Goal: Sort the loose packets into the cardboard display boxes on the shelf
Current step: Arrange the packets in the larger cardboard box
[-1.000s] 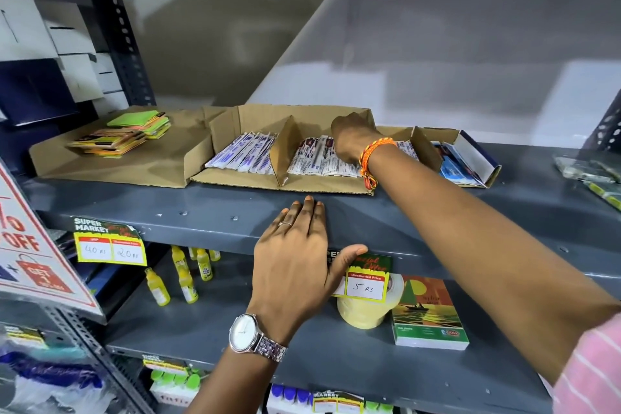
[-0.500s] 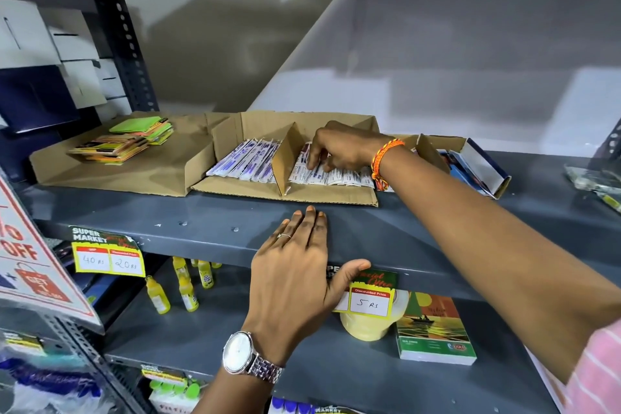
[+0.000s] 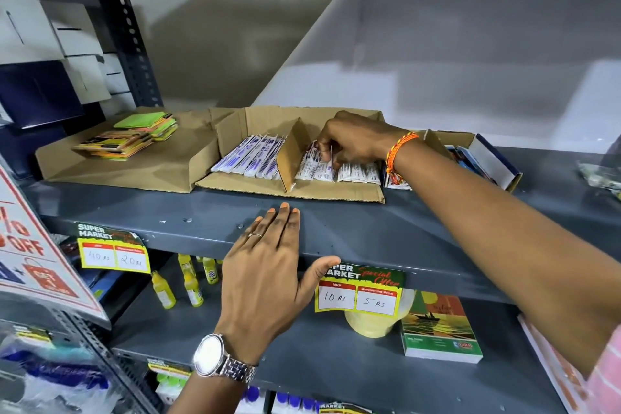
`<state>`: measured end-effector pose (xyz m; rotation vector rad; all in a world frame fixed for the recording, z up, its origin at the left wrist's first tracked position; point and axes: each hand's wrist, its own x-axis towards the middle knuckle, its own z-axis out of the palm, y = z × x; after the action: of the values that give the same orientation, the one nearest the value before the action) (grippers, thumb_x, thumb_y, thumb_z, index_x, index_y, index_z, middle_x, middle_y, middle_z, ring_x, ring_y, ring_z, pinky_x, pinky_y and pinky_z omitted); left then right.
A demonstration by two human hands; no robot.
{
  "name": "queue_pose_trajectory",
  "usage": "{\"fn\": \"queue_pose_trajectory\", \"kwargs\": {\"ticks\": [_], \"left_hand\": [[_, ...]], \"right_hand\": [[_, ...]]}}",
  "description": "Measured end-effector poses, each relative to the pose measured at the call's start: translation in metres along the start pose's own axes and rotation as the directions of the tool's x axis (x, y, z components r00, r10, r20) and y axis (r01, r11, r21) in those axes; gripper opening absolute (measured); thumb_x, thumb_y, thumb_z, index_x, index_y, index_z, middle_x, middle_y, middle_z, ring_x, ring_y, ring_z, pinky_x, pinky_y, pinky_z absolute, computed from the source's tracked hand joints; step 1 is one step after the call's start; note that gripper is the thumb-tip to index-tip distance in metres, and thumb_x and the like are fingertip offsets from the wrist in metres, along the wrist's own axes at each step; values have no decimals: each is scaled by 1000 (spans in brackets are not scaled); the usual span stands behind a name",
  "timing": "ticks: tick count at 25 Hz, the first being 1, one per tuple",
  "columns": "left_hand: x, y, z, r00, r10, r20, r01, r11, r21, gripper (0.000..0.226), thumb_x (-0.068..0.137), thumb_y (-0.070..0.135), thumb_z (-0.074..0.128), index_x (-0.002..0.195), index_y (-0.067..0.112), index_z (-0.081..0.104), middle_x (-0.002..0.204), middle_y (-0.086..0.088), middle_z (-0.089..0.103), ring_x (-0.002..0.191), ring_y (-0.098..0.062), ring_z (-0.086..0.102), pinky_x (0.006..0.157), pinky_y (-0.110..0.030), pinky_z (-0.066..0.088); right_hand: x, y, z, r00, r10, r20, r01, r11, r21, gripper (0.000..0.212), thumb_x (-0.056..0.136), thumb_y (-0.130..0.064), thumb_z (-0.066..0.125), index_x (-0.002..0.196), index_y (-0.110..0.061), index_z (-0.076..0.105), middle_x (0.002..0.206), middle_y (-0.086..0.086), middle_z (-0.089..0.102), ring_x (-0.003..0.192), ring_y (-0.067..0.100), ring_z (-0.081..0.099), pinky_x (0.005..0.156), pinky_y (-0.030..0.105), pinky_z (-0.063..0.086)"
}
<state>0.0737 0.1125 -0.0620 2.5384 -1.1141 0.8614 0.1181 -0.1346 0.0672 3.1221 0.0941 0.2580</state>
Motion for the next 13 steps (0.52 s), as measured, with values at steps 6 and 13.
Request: {"fn": "queue_pose_trajectory", "kwargs": {"ticks": [6, 13], "left_hand": [[0, -1, 1, 1000, 1, 15, -1, 1000, -7, 91, 96, 74, 18, 137, 4, 58, 140, -16, 59, 128, -30, 58, 109, -42, 40], [1, -1, -1, 1000, -3, 16, 3, 1000, -7, 91, 96, 75, 18, 136, 4, 59, 139, -15, 60, 127, -30, 59, 107, -42, 42]], "right_hand": [[-1, 0, -4, 999, -27, 32, 27, 1000, -5, 18, 74, -5, 78, 80, -21, 72, 81, -7, 70, 81, 12, 67, 73, 33, 55], [0, 4, -11, 996, -38, -76, 38, 999, -9, 18, 76, -1, 74, 81, -19, 76, 85, -3, 74, 76, 8, 68, 73, 31, 56]]}}
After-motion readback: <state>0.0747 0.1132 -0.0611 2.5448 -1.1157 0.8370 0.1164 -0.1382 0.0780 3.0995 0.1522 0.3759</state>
